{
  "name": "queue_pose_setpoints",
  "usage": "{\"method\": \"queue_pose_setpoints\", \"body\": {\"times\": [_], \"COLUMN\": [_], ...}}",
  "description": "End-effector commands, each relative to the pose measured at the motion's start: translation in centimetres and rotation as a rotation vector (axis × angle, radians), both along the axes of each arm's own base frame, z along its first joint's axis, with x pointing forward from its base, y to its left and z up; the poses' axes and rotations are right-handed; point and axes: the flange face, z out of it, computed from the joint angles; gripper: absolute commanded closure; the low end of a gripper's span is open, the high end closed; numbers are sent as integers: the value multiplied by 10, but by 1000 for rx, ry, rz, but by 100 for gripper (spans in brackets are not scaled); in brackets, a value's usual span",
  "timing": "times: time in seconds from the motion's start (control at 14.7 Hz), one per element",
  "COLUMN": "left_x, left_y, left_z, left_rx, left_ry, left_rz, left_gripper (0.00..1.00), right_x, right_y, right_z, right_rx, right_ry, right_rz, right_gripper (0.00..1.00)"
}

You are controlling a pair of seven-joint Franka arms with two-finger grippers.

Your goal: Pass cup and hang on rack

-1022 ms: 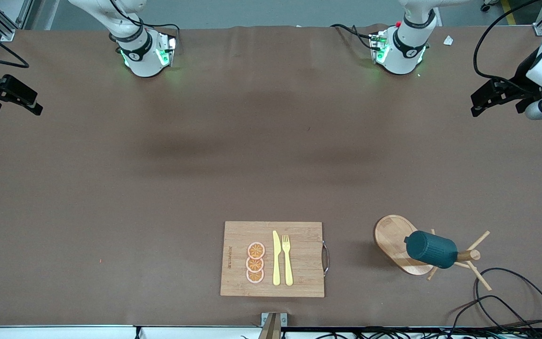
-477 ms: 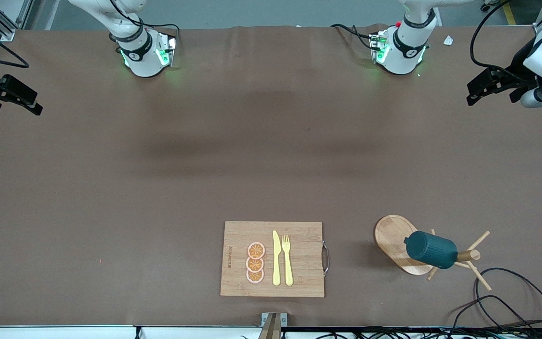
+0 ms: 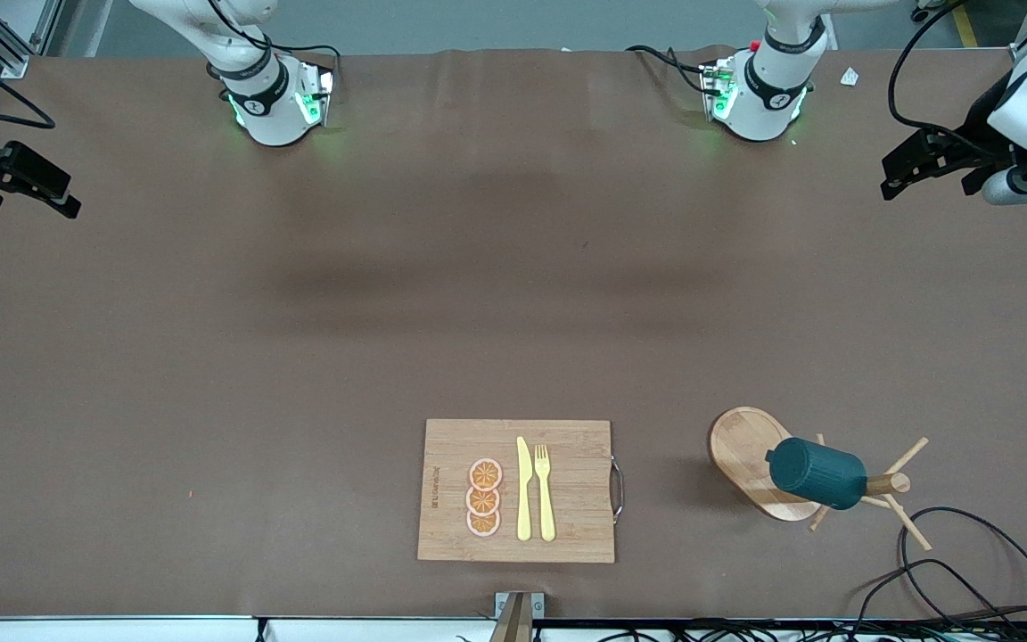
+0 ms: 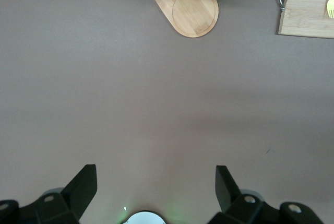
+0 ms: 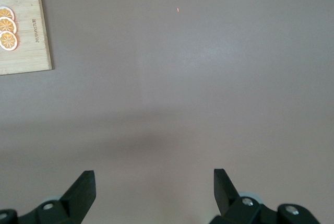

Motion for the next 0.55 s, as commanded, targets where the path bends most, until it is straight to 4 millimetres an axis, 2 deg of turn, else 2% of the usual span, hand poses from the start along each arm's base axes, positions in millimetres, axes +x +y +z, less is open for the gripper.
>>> {"method": "queue_pose_setpoints", "body": {"times": [0.0,0.48], "left_x": [7,8], "left_y": [4,0], "left_z": [2,1], "left_rx": [29,42], "left_ry": [-6,-9], "left_rz": [-12,-30], "left_gripper": [0,0], "right_x": [-2,-2], "right_y": [-2,-1], "right_z": [2,3], "right_rx": [3,3], "right_ry": [-3,-8], "right_rz": [0,3], "right_gripper": [0,0]}}
